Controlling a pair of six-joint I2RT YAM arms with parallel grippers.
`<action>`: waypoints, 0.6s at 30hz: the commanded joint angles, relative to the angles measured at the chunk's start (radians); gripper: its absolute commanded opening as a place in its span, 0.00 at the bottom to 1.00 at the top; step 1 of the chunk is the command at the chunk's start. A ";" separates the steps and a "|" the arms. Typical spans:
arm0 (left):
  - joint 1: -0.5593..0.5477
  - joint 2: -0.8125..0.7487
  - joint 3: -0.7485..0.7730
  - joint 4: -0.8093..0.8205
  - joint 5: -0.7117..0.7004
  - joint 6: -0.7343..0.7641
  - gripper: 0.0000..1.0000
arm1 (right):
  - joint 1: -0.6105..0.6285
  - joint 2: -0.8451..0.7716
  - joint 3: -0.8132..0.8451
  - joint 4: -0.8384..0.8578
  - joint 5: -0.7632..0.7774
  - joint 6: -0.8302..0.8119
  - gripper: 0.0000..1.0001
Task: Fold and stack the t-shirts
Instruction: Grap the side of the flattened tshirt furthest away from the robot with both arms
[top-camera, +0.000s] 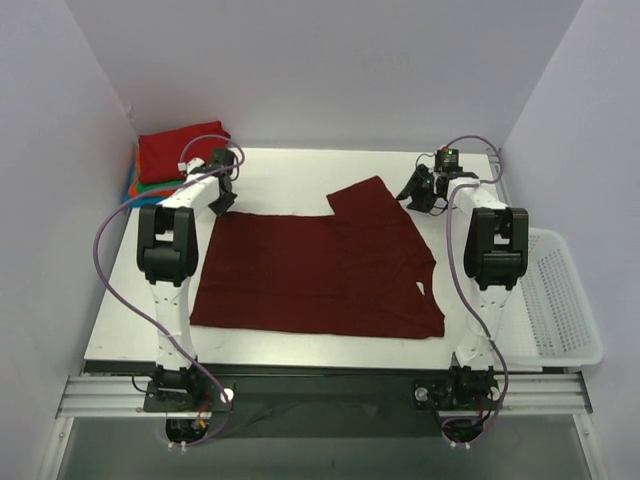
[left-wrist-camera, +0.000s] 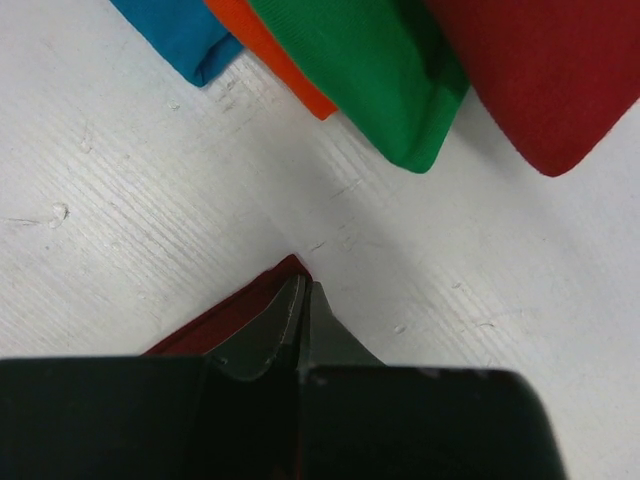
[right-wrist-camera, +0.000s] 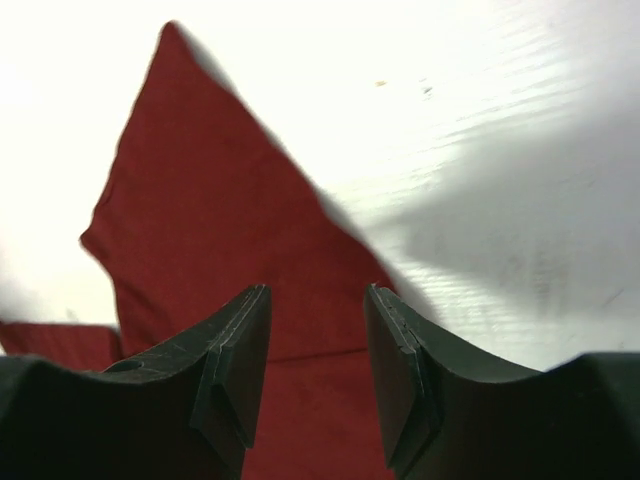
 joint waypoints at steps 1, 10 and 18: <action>0.007 -0.039 -0.045 0.030 0.052 0.016 0.00 | -0.009 0.019 0.078 -0.059 0.039 -0.037 0.43; 0.007 -0.096 -0.103 0.093 0.090 0.032 0.00 | 0.002 0.136 0.230 -0.190 0.143 -0.068 0.43; 0.013 -0.139 -0.148 0.134 0.110 0.039 0.00 | 0.060 0.192 0.305 -0.267 0.211 -0.084 0.42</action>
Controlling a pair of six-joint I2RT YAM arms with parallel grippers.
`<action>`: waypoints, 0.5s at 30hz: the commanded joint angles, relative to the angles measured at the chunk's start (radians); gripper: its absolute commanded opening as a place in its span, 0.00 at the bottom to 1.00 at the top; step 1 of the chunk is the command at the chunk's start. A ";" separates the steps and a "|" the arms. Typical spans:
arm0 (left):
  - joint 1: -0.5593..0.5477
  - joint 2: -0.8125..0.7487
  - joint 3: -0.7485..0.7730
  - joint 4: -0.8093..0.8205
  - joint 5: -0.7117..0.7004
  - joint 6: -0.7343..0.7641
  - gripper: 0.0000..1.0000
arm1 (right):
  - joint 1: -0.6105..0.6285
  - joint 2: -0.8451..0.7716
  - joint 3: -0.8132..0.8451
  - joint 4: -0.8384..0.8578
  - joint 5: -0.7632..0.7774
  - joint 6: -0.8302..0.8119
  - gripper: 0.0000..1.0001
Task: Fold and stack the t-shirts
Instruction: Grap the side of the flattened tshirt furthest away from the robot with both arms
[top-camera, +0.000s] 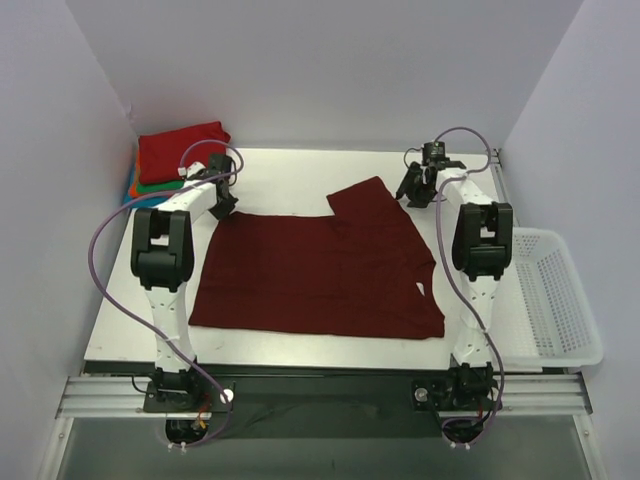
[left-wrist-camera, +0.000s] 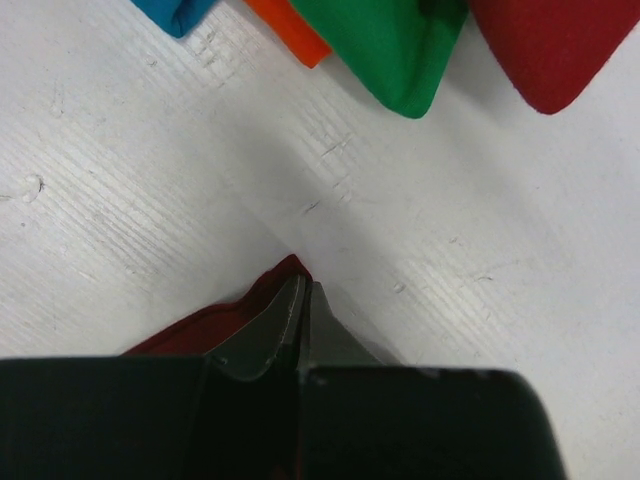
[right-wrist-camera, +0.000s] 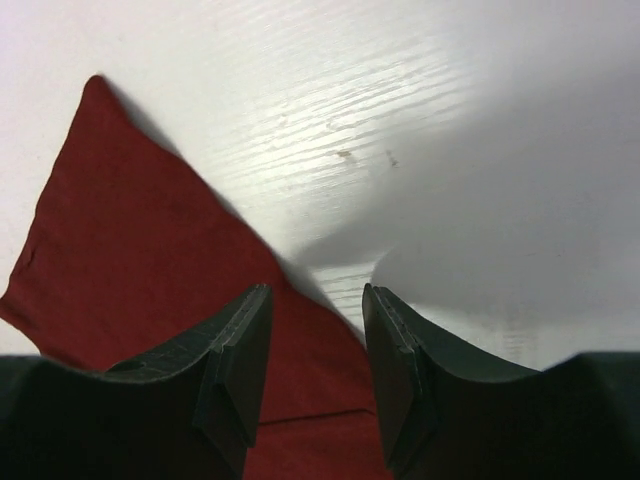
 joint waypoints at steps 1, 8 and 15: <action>0.009 -0.068 -0.025 0.041 0.032 0.016 0.00 | 0.037 0.030 0.066 -0.099 0.066 -0.023 0.42; 0.016 -0.090 -0.038 0.061 0.052 0.027 0.00 | 0.072 0.073 0.141 -0.168 0.111 -0.011 0.36; 0.024 -0.097 -0.056 0.086 0.080 0.028 0.00 | 0.075 0.076 0.138 -0.173 0.135 0.008 0.17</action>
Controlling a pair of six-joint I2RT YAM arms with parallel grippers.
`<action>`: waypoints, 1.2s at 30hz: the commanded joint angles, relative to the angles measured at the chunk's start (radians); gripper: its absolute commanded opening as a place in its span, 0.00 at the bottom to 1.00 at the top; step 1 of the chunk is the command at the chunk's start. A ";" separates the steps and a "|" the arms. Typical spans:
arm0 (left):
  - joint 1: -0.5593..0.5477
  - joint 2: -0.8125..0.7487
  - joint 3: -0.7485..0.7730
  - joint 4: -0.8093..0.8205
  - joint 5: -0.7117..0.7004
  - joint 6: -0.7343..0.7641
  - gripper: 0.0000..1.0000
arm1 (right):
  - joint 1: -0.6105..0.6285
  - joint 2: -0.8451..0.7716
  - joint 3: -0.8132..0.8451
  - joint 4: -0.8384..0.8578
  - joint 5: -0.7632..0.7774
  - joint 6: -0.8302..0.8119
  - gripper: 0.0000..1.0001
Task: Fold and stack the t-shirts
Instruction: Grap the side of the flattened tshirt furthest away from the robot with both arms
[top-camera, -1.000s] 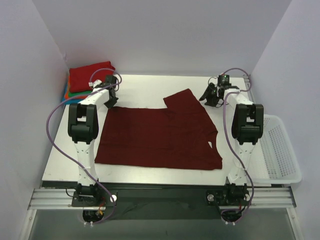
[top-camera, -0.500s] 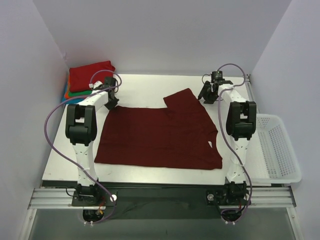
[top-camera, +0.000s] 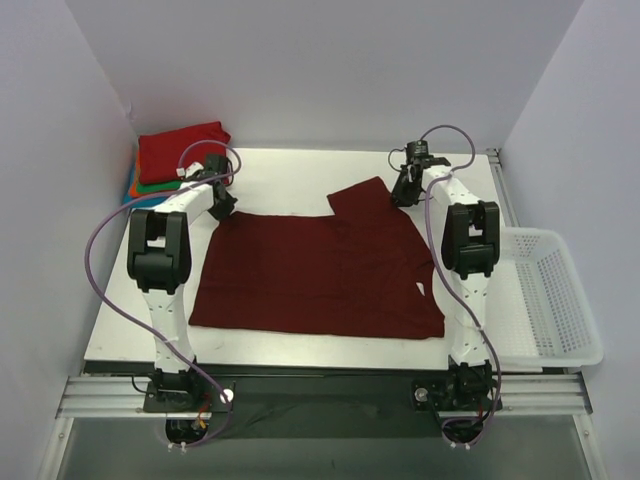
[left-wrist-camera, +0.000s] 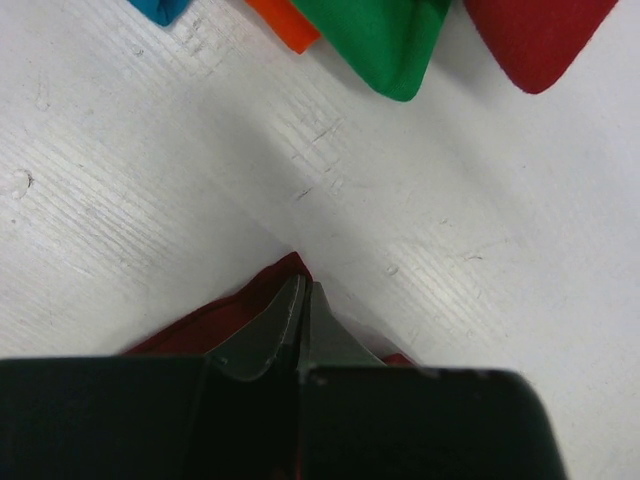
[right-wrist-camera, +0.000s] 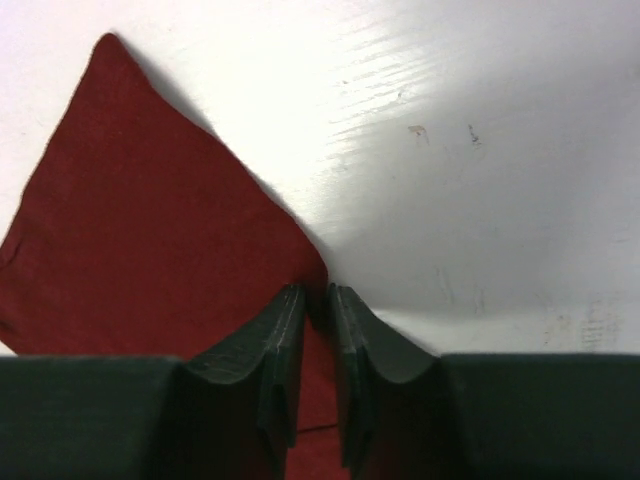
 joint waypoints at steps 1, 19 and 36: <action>0.013 -0.064 -0.014 0.058 0.024 0.009 0.00 | -0.001 0.007 0.015 -0.069 0.056 0.016 0.14; 0.083 -0.107 -0.052 0.150 0.112 0.019 0.00 | -0.005 -0.208 -0.037 -0.061 0.160 -0.044 0.00; 0.106 -0.222 -0.129 0.196 0.200 0.011 0.00 | -0.017 -0.459 -0.317 -0.028 0.208 -0.038 0.00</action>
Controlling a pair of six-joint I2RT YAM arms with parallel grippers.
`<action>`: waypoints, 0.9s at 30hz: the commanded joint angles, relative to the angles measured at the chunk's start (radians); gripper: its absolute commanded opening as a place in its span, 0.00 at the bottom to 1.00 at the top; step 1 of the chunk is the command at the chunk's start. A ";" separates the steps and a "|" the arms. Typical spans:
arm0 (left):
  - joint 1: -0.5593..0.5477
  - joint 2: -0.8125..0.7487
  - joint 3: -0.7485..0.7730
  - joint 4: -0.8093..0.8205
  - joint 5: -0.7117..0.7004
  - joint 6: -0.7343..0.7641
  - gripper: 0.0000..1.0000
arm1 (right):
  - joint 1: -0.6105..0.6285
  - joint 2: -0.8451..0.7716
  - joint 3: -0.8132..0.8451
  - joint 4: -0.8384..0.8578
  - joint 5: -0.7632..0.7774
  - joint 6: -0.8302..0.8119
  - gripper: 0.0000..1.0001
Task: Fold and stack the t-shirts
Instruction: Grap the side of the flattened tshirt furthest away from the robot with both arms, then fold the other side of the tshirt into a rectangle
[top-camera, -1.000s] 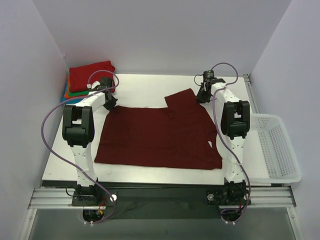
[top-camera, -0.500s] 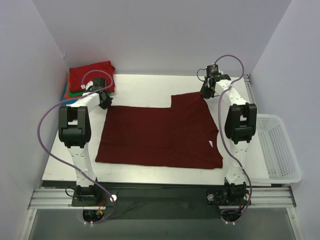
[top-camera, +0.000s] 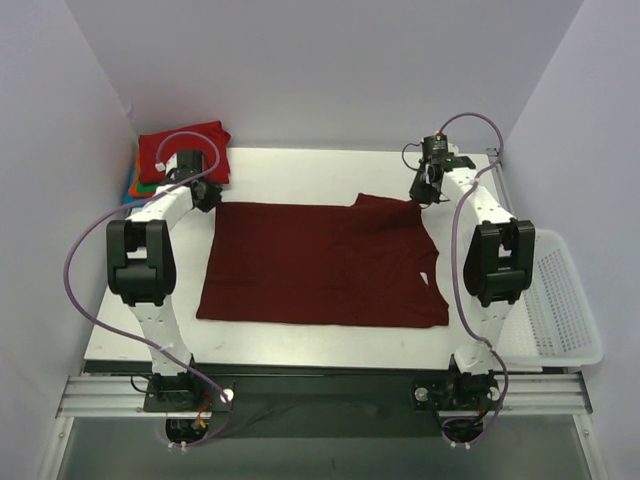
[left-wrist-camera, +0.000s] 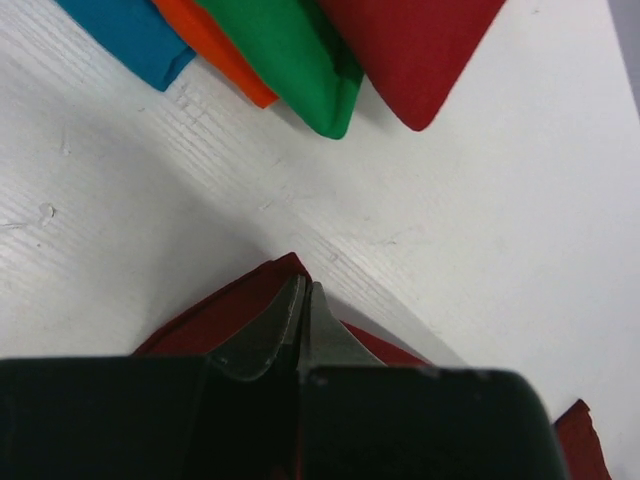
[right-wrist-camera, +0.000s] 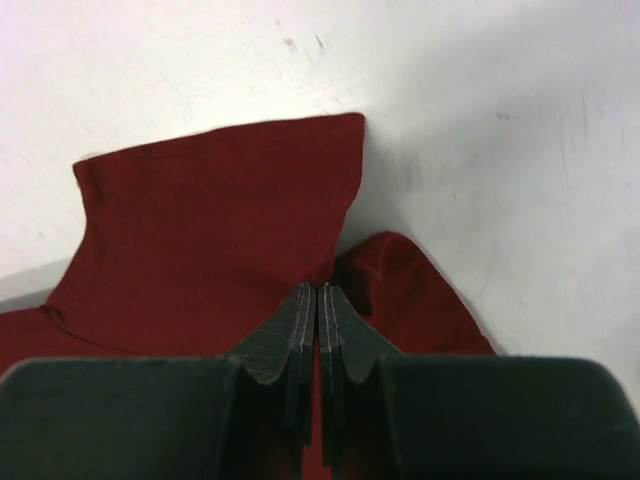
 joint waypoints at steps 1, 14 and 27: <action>0.013 -0.116 -0.055 0.072 0.015 0.006 0.00 | -0.009 -0.101 -0.066 0.000 0.048 0.008 0.00; 0.059 -0.334 -0.314 0.113 0.027 -0.017 0.00 | 0.011 -0.360 -0.365 0.032 0.066 0.077 0.00; 0.096 -0.515 -0.527 0.124 0.060 -0.033 0.00 | 0.046 -0.539 -0.577 0.046 0.094 0.113 0.00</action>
